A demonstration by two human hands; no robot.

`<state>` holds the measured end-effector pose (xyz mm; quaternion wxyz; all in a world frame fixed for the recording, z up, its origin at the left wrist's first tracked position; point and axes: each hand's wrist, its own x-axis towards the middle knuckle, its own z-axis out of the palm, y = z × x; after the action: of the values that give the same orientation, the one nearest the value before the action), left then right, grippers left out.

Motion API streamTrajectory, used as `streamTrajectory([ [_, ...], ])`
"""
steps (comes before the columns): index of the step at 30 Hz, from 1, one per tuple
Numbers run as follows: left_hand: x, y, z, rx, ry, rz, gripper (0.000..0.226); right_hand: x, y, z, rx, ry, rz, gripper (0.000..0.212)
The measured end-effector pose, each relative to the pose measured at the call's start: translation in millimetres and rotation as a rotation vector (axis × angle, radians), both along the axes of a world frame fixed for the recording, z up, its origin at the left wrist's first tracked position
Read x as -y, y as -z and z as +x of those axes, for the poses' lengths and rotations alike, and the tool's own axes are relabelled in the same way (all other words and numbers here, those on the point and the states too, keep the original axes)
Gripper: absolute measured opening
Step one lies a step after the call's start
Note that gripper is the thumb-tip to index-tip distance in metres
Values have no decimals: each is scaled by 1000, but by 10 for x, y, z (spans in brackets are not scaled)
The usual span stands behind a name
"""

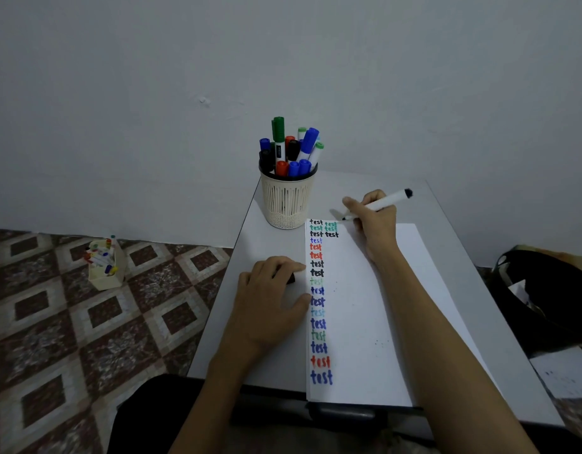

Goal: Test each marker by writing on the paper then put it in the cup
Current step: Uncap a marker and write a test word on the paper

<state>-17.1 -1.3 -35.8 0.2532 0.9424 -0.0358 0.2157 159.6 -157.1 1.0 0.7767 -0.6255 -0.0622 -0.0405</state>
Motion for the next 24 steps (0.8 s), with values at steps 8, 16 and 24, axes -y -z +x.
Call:
streamTrajectory([
  [8,-43,18,15,39,-171,-56,35,16,-71,-70,-63,-104,108,16],
  [16,-66,-90,-66,92,38,-516,20,207,-308,-482,-117,-221,90,11],
  [24,-57,-148,-104,70,80,-546,20,386,-230,-1133,-85,-274,28,24],
])
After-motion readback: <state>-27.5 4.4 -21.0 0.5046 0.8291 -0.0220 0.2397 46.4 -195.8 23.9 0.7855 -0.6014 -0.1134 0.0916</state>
